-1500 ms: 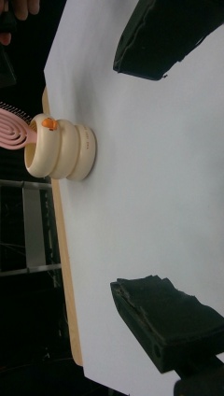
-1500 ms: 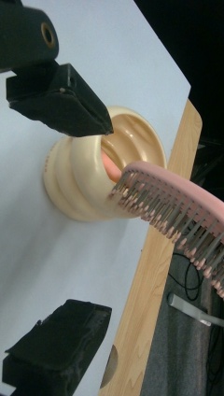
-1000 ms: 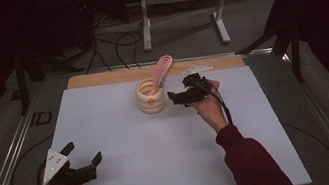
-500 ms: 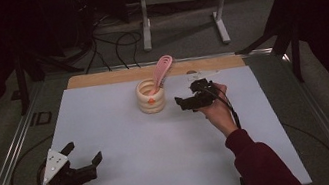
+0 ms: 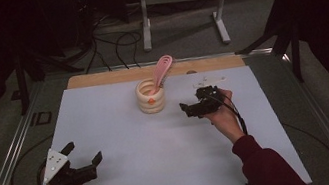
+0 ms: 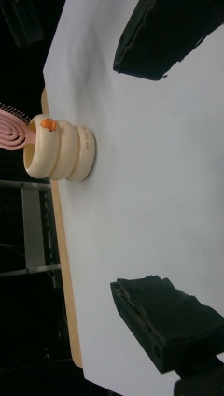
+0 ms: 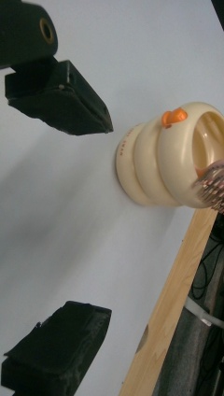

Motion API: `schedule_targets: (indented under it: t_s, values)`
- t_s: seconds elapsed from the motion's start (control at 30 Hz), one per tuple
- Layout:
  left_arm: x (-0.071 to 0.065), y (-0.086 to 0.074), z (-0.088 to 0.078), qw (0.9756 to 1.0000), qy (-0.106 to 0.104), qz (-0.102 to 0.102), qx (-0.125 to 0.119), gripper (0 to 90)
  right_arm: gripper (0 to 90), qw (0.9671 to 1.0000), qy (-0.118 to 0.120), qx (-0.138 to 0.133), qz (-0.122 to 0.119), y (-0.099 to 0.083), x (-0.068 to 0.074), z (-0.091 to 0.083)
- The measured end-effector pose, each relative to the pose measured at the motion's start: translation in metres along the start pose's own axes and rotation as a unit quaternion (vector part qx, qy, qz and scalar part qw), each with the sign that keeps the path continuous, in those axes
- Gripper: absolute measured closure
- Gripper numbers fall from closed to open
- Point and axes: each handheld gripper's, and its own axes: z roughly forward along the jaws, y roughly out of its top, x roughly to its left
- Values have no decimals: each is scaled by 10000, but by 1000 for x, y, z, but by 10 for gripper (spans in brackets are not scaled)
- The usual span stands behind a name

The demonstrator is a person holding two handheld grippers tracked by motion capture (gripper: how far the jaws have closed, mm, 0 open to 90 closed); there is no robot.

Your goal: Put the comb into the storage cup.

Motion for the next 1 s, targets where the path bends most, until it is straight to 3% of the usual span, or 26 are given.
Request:
schedule_targets:
  t_s: [0.53,1.0]
  values:
    - [6,1,-2,9999,86,-61,32,2,100,9996,77,-270,70,-28,-3,-20]
    - [8,2,0,9994,305,-85,126,2,100,9990,-43,-439,58,-57,-5,-46]
